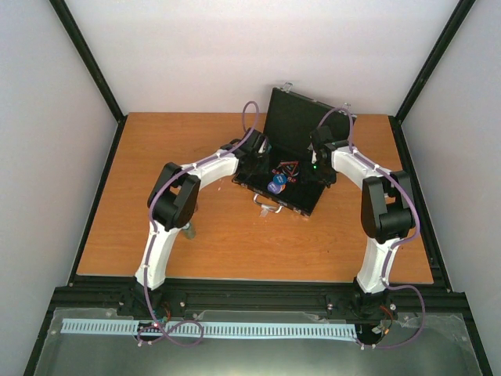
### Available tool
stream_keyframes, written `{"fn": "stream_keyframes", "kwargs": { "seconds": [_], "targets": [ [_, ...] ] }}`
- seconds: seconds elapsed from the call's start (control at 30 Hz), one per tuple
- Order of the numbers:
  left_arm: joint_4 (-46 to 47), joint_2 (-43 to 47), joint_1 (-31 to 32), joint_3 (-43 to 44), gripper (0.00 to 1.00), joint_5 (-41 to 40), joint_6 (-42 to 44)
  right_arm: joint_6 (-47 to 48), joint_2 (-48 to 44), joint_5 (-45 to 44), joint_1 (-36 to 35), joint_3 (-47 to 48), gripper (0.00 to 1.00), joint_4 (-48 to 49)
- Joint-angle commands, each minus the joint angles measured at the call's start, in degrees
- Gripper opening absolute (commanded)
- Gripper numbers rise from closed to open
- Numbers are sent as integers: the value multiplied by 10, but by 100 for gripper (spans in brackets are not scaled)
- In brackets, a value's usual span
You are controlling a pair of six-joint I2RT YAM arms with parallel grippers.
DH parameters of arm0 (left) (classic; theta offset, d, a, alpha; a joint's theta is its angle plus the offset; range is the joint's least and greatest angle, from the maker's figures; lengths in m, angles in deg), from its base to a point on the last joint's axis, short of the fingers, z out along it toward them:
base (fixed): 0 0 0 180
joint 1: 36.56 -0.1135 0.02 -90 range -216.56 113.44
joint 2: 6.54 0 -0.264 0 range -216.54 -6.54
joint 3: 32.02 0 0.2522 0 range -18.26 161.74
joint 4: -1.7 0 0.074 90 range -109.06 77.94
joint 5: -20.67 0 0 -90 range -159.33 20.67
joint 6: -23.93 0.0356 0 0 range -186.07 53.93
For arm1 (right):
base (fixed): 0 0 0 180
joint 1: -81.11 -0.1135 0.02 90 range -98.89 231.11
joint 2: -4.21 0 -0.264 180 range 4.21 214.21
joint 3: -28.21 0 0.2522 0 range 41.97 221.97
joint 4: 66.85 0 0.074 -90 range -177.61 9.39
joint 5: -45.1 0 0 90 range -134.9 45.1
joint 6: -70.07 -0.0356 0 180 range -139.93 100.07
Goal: Pack up texas hold em set
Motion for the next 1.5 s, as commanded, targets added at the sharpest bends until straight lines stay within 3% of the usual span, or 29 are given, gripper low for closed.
{"fn": "stream_keyframes", "kwargs": {
  "seconds": [0.0,0.23,0.63,0.97,1.1,1.27,1.47],
  "targets": [
    [5,12,6,21,28,-16,16,0,2,9,1,-8,69,11],
    [-1,49,6,-23,98,-16,45,-3,2,14,1,-4,69,13],
    [-65,146,6,-37,100,-3,79,2,-21,12,1,-3,69,11],
    [-138,279,-12,-111,100,-61,91,77,-23,113,-34,67,69,-2],
    [-152,338,-54,-180,100,-72,78,95,1,157,-50,99,82,4],
    [-161,414,-95,-261,100,-95,81,111,63,169,-82,186,89,-4],
    [-163,462,-110,-311,100,-95,69,119,154,156,-111,290,89,-36]
  ]
}}
